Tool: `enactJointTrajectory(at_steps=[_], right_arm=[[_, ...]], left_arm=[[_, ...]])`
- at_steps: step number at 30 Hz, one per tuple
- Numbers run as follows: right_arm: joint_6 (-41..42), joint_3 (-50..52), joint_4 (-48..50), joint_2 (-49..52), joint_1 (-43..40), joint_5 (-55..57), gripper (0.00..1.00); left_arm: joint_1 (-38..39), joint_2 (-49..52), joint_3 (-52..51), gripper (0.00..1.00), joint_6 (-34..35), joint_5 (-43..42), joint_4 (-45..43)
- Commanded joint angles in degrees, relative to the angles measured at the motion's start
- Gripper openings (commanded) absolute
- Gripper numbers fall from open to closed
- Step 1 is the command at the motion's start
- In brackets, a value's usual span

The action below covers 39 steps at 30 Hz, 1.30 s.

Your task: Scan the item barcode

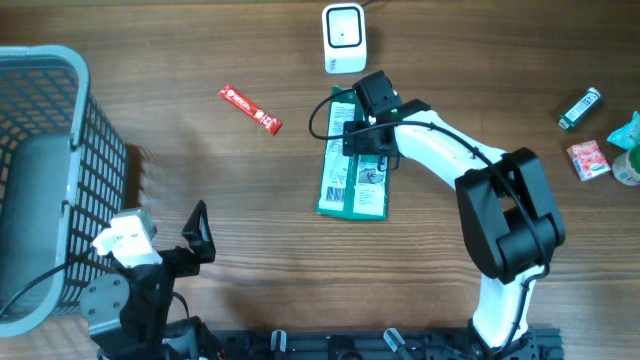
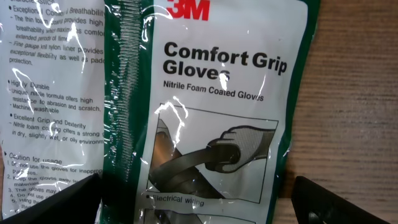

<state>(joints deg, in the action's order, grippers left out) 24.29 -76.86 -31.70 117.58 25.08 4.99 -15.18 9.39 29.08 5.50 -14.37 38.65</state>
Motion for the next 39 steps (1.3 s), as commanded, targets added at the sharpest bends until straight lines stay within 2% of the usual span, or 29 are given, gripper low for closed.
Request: enactJointTrajectory(at_steps=[1,3,4,5,6,7,8,12,13,14,15,16,19,22,24,25,26,29,32,34,35,36,38,39], right_arm=[[1.29,0.59,-0.83,5.44,-0.28,0.28,0.99],[1.03,0.59,-0.83,5.44,-0.35,-1.38,0.99],[-0.46,0.59,-0.98,5.44,-0.52,-5.73,0.90],[-0.63,0.59,-1.51,5.51,-0.63,-8.72,0.73],[-0.57,0.61,-2.03,5.51,-0.61,-9.86,0.51],[-0.39,0.59,-2.82,5.51,-0.66,-9.79,0.36],[-0.74,0.61,-3.21,5.49,-0.85,-9.79,0.32],[-0.81,0.57,-4.85,3.52,-3.56,-9.81,0.29],[-0.79,0.57,-5.33,2.29,-4.42,-9.84,0.24],[-0.76,0.57,-6.12,0.09,-5.53,-9.84,0.13],[-0.81,0.57,-6.73,-1.86,-6.29,-9.81,0.07],[-1.01,0.57,-7.63,-5.25,-7.26,-9.79,0.04],[-1.81,0.57,-9.68,-16.22,-8.28,-5.99,0.04],[-0.37,0.57,-14.08,-27.74,-8.22,7.85,0.04],[3.39,0.57,-15.30,-34.51,-8.04,20.50,0.04],[7.04,0.57,-13.57,-38.05,-6.67,32.94,0.04],[8.48,0.57,-11.50,-39.19,-5.57,38.64,0.04],[8.68,0.59,-3.08,-39.98,-1.88,46.56,0.04],[-7.58,0.59,16.28,-37.22,-1.03,46.95,0.05],[-17.73,0.59,34.56,-34.80,-1.03,53.99,0.04],[-27.32,0.59,44.50,-33.14,-1.03,54.64,0.04],[-43.91,0.59,57.13,-30.12,-1.03,52.61,0.05],[-74.23,0.59,75.01,-23.06,-0.90,48.89,0.04],[-82.18,0.59,81.11,-20.04,-0.66,48.87,0.04]], left_arm=[[-0.37,-0.26,-0.04,1.00,0.59,0.33,-0.15],[-0.37,-0.26,-0.04,1.00,0.59,0.33,-0.15],[-0.37,-0.26,-0.04,1.00,0.59,0.33,-0.15],[-0.37,-0.26,-0.04,1.00,0.59,0.33,-0.17],[-0.37,-0.26,-0.04,1.00,0.59,0.33,-0.15],[-0.37,-0.26,-0.04,1.00,0.59,0.31,-0.15],[-0.37,-0.26,-0.04,1.00,0.59,0.33,-0.15],[-0.37,-0.26,-0.04,1.00,0.59,0.33,-0.15],[-0.37,-0.26,-0.04,1.00,0.59,0.33,-0.15],[-0.37,-0.26,-0.04,1.00,0.61,0.31,-0.15],[-0.37,-0.26,-0.04,1.00,0.59,0.33,-0.15],[-0.37,-0.26,-0.04,1.00,0.59,0.33,-0.15],[-0.37,-0.26,-0.04,1.00,0.59,0.33,-0.15],[-0.37,-0.26,-0.04,1.00,0.61,0.33,-0.15],[-0.37,-0.26,-0.04,1.00,0.59,0.33,-0.15],[-0.37,-0.26,-0.04,1.00,0.61,0.33,-0.15],[-0.37,-0.26,-0.04,1.00,0.59,0.33,-0.15],[-0.37,-0.26,-0.04,1.00,0.59,0.33,-0.15],[-0.37,-0.26,-0.04,1.00,0.59,0.33,-0.15],[-0.37,-0.26,-0.04,1.00,0.59,0.33,-0.15],[-0.37,-0.26,-0.04,1.00,0.59,0.33,-0.15],[-0.37,-0.26,-0.04,1.00,0.59,0.33,-0.15],[-0.37,-0.26,-0.04,1.00,0.61,0.31,-0.15],[-0.37,-0.26,-0.04,1.00,0.59,0.31,-0.15]])
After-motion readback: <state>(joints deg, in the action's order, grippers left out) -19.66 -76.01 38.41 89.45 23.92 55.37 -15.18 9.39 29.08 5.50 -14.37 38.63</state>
